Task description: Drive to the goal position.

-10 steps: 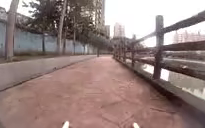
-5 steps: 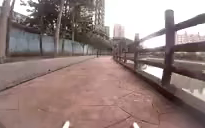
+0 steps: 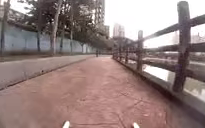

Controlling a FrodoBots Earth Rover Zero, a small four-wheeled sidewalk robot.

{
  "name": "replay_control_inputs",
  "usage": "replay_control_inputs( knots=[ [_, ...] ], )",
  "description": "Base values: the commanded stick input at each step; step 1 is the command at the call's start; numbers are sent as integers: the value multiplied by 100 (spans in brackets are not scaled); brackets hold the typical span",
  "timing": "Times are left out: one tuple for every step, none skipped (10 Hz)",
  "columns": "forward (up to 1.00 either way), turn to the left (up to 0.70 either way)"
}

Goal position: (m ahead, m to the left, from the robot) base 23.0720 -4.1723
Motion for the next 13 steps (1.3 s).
replay_control_inputs(
  knots=[
    [70,0],
    [70,0],
    [70,0],
    [70,0],
    [70,0],
    [70,0],
    [70,0],
    [70,0],
    [70,0],
    [70,0],
    [70,0],
    [70,0],
    [70,0]
  ],
)
